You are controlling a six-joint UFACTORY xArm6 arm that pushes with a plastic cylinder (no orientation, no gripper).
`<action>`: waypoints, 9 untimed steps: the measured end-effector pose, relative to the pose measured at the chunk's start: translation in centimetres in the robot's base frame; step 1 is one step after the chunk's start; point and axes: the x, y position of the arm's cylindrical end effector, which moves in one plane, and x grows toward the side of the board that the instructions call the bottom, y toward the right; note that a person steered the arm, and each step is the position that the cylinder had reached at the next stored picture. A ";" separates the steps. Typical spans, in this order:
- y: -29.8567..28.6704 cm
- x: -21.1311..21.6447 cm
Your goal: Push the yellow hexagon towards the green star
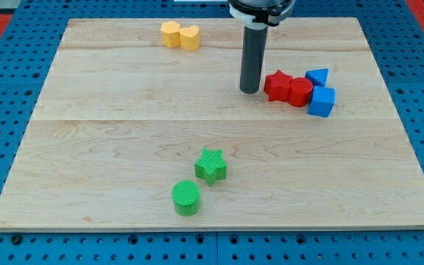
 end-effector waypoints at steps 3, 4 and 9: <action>-0.9 -14.2; -6.7 -16.5; -10.5 -5.4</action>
